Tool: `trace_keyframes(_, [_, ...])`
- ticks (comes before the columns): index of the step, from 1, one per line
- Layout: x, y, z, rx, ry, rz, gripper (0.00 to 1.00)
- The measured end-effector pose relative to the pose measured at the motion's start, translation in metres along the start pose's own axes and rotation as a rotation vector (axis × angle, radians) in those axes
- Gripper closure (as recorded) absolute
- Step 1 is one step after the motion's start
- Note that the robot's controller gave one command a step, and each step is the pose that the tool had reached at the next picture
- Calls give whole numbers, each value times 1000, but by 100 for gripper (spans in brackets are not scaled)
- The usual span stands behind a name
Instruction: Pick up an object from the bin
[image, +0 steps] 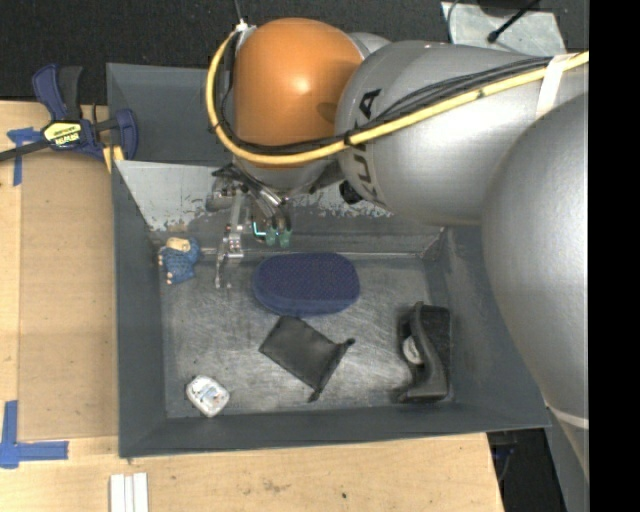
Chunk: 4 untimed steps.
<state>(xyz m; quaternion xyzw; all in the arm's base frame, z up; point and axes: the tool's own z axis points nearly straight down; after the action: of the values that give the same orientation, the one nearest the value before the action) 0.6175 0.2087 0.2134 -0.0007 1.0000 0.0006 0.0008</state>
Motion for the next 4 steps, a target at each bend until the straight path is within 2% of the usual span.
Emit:
trace_keyframes(1, [19,-60,110,3,8,-18,0])
trace_keyframes(2, [48,-128,91,4,1,-161,0])
trace_keyframes(3, [18,-196,141,-3,-8,-122,0])
trace_keyframes(4, [16,-194,138,-1,-16,-126,100])
